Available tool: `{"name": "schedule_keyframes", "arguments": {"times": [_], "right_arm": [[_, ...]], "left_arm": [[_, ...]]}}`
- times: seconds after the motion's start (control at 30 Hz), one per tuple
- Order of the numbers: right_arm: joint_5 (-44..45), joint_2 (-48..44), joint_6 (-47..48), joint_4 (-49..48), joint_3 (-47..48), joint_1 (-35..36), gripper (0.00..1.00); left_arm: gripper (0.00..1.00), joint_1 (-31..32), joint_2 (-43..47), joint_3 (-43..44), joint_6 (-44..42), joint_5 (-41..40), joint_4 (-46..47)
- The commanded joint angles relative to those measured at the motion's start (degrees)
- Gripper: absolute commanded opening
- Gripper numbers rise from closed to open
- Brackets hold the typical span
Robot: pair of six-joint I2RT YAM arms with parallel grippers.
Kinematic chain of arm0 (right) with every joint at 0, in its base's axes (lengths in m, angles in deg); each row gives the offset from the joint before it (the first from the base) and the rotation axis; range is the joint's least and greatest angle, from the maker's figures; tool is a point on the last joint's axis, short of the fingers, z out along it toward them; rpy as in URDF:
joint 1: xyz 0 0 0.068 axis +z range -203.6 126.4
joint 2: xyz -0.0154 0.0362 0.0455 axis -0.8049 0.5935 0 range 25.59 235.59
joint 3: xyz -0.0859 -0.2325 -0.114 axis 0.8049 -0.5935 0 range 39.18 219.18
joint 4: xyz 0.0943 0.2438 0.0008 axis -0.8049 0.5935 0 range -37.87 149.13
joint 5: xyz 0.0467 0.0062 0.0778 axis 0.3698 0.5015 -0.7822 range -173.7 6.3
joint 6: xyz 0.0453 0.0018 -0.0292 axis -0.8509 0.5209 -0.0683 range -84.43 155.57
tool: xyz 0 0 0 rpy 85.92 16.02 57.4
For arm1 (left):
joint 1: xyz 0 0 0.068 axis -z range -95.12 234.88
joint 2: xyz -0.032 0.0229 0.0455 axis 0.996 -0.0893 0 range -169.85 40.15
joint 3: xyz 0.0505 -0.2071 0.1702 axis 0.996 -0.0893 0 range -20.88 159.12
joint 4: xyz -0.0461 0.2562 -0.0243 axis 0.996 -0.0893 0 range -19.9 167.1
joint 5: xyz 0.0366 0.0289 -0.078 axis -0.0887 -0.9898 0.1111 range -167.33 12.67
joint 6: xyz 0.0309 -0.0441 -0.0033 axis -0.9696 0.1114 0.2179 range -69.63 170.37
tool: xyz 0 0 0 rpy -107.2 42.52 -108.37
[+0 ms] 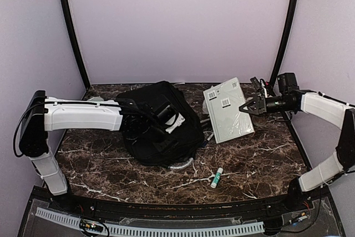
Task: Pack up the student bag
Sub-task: Pick up the largest pocket of the bag.
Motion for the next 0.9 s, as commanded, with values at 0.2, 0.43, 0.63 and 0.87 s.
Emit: {"name": "schedule_keyframes", "arguments": {"times": [0.2,0.43,0.63,0.87], "right_arm": [[-3.3,-4.2,0.8,-5.2,-0.6,-0.6,0.0],[-3.2,-5.0,1.1,-4.7,-0.5,-0.7,0.0],[-1.2,-5.8,2.6,-4.2,-0.8,-0.7,0.0],[0.8,-5.8,3.1,-1.4,1.0,-0.7,0.0]], "left_arm": [[0.66,0.5,-6.2,6.2,-3.4,1.2,-6.4],[0.59,0.5,-9.2,7.2,-5.3,-0.1,-5.9],[0.37,0.5,-11.2,8.7,-6.7,-1.4,-5.4],[0.0,0.5,-8.5,10.5,-8.8,-6.1,-5.0]]}}
